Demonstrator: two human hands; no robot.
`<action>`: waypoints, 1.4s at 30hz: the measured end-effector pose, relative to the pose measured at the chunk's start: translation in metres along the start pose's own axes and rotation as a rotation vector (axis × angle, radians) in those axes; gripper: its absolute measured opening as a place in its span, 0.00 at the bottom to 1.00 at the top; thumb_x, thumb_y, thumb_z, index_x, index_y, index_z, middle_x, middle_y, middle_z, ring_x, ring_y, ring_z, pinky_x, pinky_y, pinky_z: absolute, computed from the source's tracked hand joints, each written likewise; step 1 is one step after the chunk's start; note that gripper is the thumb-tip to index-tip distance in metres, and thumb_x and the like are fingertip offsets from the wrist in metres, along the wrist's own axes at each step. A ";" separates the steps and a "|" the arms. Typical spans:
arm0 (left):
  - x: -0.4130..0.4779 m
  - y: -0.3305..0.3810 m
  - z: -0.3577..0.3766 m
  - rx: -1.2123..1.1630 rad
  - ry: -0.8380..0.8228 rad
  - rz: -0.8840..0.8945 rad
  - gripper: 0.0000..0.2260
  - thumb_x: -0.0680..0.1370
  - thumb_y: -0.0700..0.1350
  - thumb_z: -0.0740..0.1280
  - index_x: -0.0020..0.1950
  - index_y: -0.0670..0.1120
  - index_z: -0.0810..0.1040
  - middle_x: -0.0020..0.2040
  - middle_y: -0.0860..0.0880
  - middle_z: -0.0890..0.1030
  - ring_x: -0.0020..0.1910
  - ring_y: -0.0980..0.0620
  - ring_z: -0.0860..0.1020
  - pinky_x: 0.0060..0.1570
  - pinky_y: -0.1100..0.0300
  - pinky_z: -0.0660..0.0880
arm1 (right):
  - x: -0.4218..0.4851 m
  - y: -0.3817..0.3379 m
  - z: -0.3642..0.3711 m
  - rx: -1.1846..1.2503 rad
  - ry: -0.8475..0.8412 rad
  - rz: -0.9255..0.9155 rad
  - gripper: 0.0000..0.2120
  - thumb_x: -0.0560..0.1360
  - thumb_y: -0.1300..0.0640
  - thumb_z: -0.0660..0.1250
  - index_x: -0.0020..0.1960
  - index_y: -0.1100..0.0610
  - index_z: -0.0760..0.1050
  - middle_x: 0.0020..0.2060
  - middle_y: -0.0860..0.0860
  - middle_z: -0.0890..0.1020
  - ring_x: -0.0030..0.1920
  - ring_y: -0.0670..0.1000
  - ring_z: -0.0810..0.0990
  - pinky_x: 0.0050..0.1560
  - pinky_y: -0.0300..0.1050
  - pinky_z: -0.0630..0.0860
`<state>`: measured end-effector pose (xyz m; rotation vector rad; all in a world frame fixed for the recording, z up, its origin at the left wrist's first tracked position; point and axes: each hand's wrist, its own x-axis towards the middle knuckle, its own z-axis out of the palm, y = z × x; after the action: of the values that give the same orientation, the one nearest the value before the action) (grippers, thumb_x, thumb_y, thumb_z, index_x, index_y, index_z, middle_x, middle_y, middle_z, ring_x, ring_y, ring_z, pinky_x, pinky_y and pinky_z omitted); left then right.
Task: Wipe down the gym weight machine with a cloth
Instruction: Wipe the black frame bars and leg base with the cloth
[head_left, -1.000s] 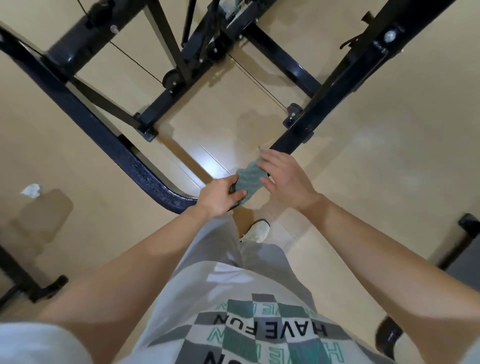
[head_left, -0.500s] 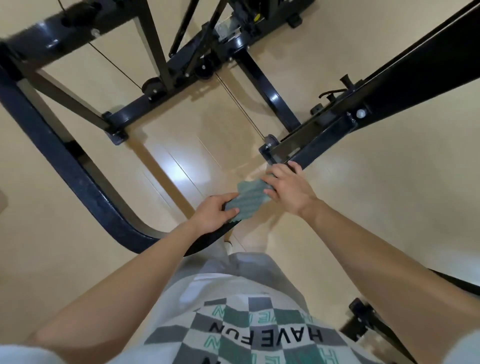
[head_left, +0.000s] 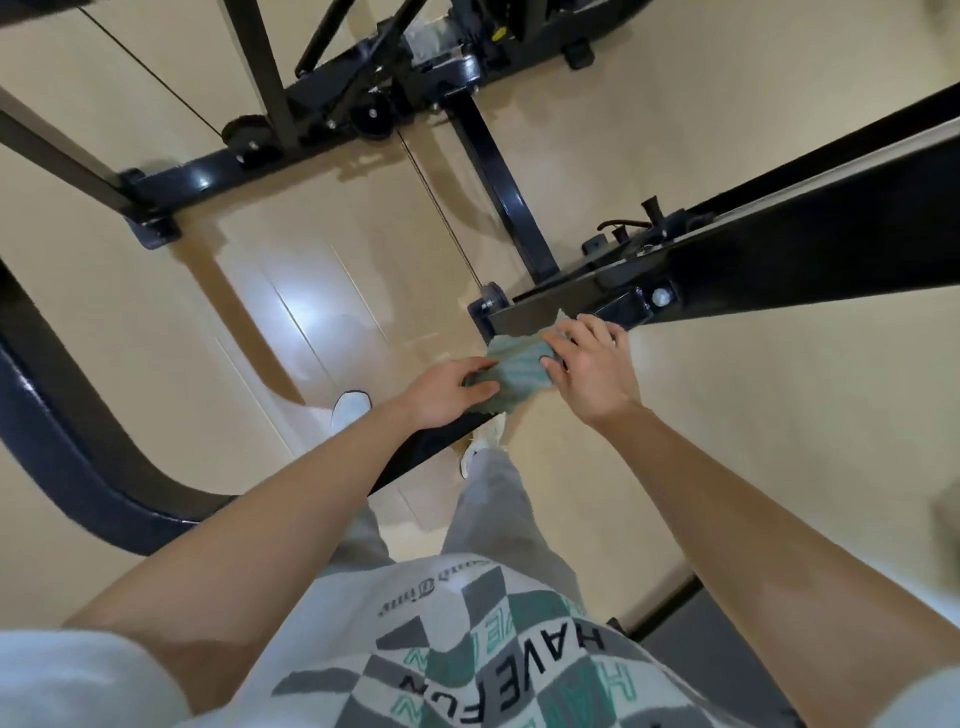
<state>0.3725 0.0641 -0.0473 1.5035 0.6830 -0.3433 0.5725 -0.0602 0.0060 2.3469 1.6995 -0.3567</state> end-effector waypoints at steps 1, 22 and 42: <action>0.010 0.006 0.002 -0.022 -0.003 -0.011 0.21 0.83 0.52 0.65 0.75 0.48 0.72 0.68 0.50 0.77 0.65 0.51 0.75 0.64 0.60 0.69 | 0.002 0.010 0.002 0.012 0.016 0.003 0.17 0.82 0.46 0.59 0.64 0.53 0.78 0.61 0.50 0.78 0.66 0.56 0.71 0.66 0.54 0.62; 0.092 0.100 0.037 0.189 0.276 0.171 0.19 0.76 0.44 0.75 0.66 0.50 0.81 0.63 0.49 0.82 0.62 0.51 0.79 0.63 0.58 0.74 | -0.021 0.058 0.022 0.567 0.061 0.517 0.02 0.76 0.61 0.68 0.47 0.56 0.79 0.44 0.53 0.81 0.48 0.57 0.76 0.44 0.47 0.73; -0.012 0.113 0.050 0.346 0.319 0.273 0.05 0.74 0.43 0.71 0.47 0.51 0.78 0.44 0.55 0.81 0.43 0.55 0.77 0.41 0.62 0.72 | -0.122 -0.041 -0.033 2.244 -0.027 0.900 0.14 0.82 0.62 0.60 0.67 0.63 0.71 0.56 0.62 0.78 0.55 0.60 0.81 0.56 0.55 0.81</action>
<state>0.4415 0.0206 0.0461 1.9823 0.6781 -0.0083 0.4993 -0.1465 0.0751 3.2351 -1.0057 -2.8756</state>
